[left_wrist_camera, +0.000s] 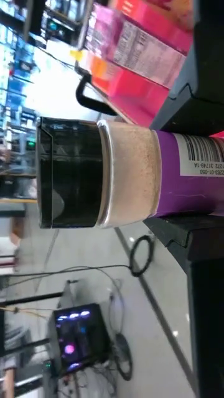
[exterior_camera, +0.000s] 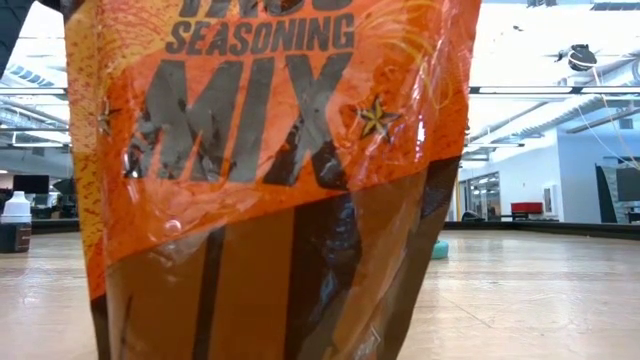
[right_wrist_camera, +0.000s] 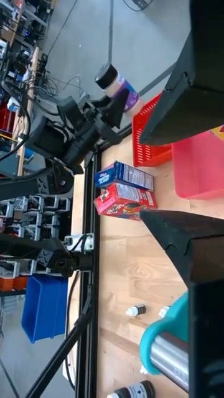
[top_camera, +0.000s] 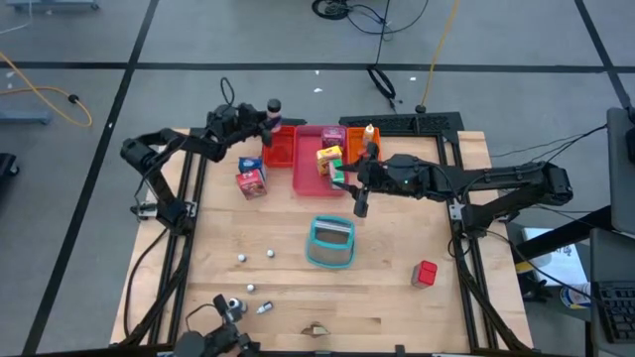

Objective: Pick & Place Kitchen Items
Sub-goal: Put the purple seasoning bottle into the red bin

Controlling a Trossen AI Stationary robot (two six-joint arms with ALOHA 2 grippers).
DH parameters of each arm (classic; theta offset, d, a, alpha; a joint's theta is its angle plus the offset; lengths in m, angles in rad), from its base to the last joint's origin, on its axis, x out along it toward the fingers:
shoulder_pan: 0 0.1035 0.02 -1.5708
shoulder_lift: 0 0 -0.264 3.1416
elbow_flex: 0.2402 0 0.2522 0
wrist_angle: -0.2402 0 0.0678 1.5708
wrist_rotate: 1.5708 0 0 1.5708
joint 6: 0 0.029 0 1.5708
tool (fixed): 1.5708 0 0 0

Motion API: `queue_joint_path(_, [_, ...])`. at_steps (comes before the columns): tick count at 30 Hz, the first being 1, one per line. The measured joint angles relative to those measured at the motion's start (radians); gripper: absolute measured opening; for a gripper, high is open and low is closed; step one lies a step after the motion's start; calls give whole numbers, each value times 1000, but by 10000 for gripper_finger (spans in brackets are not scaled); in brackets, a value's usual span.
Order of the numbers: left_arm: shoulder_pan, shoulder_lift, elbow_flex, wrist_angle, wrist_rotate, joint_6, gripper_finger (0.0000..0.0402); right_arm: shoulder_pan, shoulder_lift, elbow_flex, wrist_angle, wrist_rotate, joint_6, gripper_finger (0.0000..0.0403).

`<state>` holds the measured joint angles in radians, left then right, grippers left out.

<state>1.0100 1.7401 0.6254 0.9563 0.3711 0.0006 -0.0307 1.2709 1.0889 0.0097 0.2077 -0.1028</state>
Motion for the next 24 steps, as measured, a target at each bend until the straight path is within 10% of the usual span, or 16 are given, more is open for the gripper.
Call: queue_joint_path(24, [52, -14, -2, -134, 160, -101, 145, 0, -1, -49, 54, 0, -18, 171])
